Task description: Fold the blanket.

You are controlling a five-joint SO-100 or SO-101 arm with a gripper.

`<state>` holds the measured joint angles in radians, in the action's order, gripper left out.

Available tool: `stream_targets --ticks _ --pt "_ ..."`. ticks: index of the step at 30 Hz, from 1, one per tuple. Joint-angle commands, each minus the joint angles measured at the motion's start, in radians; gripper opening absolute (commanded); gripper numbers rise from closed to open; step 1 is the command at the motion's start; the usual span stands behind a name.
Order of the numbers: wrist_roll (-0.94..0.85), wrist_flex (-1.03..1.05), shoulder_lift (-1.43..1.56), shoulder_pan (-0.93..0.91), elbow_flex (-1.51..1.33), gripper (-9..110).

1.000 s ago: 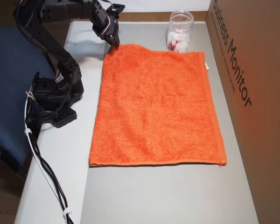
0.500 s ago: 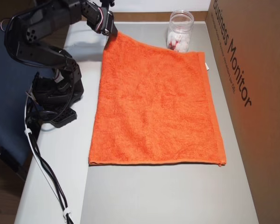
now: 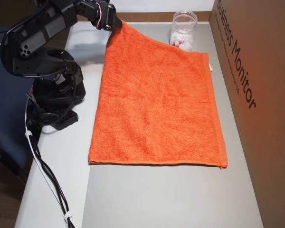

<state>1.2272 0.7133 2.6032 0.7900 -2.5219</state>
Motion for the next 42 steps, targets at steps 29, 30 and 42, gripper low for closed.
stream_targets --ticks 29,30,42 --pt "0.011 -0.002 0.212 -0.428 0.138 0" --pt "0.011 -0.002 0.212 -0.44 0.144 0" --pt "0.011 -0.002 0.193 -0.569 0.192 0"
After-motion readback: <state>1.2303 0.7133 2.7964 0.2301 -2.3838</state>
